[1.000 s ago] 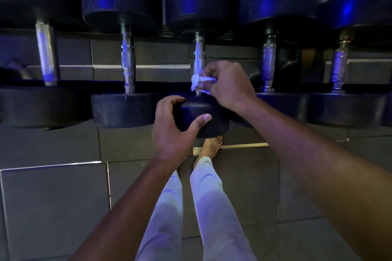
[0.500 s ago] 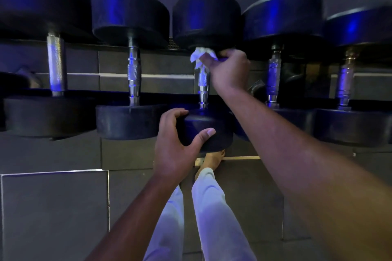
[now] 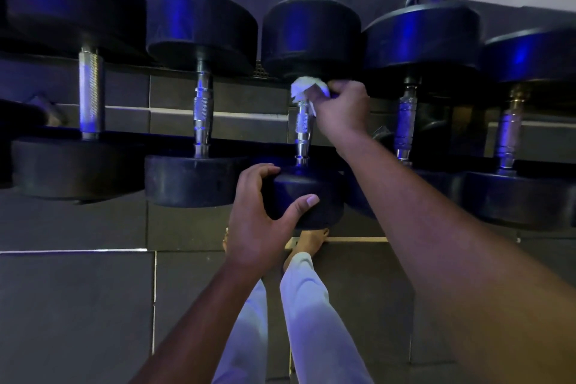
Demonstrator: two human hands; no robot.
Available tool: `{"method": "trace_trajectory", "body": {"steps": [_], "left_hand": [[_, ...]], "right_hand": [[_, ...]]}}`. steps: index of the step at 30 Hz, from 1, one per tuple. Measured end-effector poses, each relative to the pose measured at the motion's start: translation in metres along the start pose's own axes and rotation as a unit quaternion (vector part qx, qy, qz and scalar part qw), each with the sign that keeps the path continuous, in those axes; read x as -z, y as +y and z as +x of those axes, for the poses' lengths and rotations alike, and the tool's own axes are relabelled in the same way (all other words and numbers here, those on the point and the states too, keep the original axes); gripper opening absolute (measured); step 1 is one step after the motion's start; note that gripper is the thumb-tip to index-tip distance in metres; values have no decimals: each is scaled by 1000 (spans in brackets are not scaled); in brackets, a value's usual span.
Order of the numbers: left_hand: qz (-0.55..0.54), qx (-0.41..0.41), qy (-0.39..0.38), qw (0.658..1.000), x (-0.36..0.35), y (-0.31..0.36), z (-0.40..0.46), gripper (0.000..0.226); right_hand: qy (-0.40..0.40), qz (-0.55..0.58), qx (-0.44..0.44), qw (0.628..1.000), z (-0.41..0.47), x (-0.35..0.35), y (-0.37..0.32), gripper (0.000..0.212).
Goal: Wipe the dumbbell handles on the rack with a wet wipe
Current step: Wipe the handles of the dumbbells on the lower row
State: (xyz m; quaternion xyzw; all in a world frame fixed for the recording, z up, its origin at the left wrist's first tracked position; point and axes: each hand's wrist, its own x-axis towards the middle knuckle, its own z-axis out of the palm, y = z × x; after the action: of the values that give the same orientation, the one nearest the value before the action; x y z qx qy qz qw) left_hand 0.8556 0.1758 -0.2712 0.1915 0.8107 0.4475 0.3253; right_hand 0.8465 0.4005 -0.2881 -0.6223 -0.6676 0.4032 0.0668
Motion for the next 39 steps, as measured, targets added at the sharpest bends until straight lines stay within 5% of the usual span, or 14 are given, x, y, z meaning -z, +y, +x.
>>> {"method": "trace_trajectory", "body": {"steps": [5,8,14,18,25,33,39], "left_hand": [[2,-1,0,1000,0,0,-1,69],[6,-4,2,1000,0,0,-1,68],[7,-3,2,1000,1,-1,-1,69],[8,-6,2,1000,0,-1,-1,68],[5,-8,1,1000,0,-1,-1,69],[10,-9,1,1000,1,-1,-2,71],[3,-1,-1,1000,1,0,-2,71]], "right_hand": [[-89,166,-167,968,5,10,-8,29],[-73,209,-202,954,9,11,-12,27],[-92,171,-155,969,11,12,-11,21],[-188,266,-176,929,10,24,-10,14],[-188,304,-252,899,15,11,-4,16],[-226,112,-198,947,5,24,13,15],[-303,-104,-124,939,-5,26,24,34]]}}
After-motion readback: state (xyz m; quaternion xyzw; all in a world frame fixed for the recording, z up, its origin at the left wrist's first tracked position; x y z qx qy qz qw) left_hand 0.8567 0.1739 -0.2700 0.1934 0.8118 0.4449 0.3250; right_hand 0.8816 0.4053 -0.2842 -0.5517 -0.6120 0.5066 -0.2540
